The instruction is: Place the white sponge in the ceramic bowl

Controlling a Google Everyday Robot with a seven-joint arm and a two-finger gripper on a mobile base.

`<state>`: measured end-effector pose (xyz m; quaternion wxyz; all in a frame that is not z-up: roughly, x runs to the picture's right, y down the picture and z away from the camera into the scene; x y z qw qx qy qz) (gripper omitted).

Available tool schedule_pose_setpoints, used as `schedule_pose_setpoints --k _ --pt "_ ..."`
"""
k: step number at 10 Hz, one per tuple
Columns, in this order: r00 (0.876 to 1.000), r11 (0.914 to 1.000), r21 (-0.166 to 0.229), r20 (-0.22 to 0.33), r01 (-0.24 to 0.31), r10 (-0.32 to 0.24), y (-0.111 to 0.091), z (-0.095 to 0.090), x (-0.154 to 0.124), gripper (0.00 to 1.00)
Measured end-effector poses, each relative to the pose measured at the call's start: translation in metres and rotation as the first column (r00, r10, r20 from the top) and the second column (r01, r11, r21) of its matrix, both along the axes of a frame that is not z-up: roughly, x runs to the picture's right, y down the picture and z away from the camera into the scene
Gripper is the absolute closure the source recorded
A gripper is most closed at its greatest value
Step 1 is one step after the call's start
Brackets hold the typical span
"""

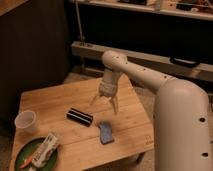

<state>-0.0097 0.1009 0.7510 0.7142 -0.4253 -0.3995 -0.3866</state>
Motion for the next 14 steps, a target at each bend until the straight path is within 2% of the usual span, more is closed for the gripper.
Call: schedule_pose_setpoints --k 6,7,8,9,10,11,13,14 --pt "1.0 1.0 0.001 0.0 0.001 -0.001 0.0 0.0 0.0 0.2" --pt "1.0 1.0 0.008 -0.001 0.004 -0.004 -0.001 -0.001 0.0 0.2" --pt "1.0 0.9993 0.032 0.006 0.021 -0.021 0.001 -0.003 0.0 0.2" --pt "0.998 0.9938 0.099 0.039 0.051 -0.055 0.003 -0.008 0.0 0.2" --pt "0.991 0.9785 0.188 0.086 0.085 -0.103 0.007 -0.011 0.002 0.2" --pt "0.98 0.9611 0.257 0.143 0.102 -0.142 0.01 -0.015 0.006 0.2" --pt "0.954 0.933 0.347 0.237 0.094 -0.185 0.016 -0.02 0.017 0.2" --pt "0.946 0.9243 0.371 0.26 0.089 -0.196 0.016 -0.022 0.019 0.2"
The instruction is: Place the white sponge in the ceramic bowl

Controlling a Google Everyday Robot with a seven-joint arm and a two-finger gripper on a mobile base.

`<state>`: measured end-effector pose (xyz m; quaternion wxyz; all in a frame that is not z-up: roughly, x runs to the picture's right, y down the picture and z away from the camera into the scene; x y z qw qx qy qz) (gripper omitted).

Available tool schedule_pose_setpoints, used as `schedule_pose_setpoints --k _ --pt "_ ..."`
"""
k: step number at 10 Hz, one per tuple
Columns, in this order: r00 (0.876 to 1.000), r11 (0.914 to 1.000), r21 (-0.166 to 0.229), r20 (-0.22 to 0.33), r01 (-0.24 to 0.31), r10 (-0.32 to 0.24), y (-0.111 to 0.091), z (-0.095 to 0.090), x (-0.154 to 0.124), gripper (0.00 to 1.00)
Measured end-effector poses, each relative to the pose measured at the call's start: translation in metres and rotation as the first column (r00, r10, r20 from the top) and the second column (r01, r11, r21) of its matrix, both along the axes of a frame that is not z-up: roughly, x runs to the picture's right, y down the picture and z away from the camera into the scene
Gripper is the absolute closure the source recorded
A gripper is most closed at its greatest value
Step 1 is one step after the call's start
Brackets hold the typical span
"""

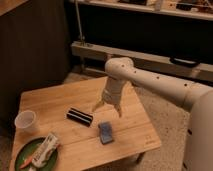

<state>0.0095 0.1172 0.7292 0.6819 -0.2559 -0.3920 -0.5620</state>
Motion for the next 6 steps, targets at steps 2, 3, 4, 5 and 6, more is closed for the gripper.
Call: schedule_pose_setpoints --k 2,3,4,5,6 --pt "1.0 0.9999 0.014 0.019 0.005 -0.006 0.0 -0.001 -0.001 0.2" --pt "1.0 0.9998 0.016 0.02 0.008 -0.008 0.001 -0.001 -0.002 0.2" --pt "1.0 0.9992 0.033 0.016 0.021 -0.022 0.004 0.0 -0.002 0.2" --pt "0.998 0.9961 0.069 -0.017 0.055 -0.054 0.011 0.001 -0.002 0.2" --pt "0.995 0.9911 0.098 -0.041 0.09 -0.087 0.025 0.01 -0.002 0.2"
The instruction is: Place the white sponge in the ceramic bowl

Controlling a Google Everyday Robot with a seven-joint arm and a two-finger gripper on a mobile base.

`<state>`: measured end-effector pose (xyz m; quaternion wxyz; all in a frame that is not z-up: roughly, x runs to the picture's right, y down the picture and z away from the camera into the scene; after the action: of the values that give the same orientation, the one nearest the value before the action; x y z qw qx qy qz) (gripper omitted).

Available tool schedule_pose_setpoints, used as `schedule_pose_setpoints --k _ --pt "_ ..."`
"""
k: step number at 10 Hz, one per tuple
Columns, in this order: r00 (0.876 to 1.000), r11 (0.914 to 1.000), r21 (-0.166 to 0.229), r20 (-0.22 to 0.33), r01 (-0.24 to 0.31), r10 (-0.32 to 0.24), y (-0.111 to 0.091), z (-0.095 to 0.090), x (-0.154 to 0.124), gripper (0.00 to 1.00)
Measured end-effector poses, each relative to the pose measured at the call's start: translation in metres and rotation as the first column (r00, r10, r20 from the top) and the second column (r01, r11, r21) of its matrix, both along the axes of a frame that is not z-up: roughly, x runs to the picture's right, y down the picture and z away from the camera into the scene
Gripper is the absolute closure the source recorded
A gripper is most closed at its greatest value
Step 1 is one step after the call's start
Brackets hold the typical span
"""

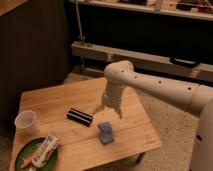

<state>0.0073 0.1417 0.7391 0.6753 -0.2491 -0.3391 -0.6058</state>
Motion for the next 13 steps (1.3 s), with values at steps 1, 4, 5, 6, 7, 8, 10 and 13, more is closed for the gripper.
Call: schedule_pose_setpoints --k 1,4,5,6,7,8,10,13 --pt "1.0 0.9998 0.01 -0.007 0.018 -0.018 0.011 0.008 0.003 0.2" --pt "0.997 0.9957 0.053 0.004 0.076 -0.076 0.041 0.037 0.003 0.2" --pt "0.997 0.9951 0.059 0.016 0.079 -0.08 0.045 0.044 0.003 0.2" --pt "0.996 0.9947 0.063 0.04 0.081 -0.083 0.047 0.05 0.002 0.2" --pt "0.994 0.9939 0.066 0.058 0.089 -0.092 0.048 0.053 -0.001 0.2" --pt "0.99 0.9922 0.069 0.084 0.104 -0.109 0.049 0.055 -0.006 0.2" --pt "0.977 0.9873 0.068 0.148 0.144 -0.152 0.054 0.059 -0.016 0.2" --pt "0.957 0.9783 0.051 0.205 0.201 -0.207 0.068 0.066 -0.026 0.2"
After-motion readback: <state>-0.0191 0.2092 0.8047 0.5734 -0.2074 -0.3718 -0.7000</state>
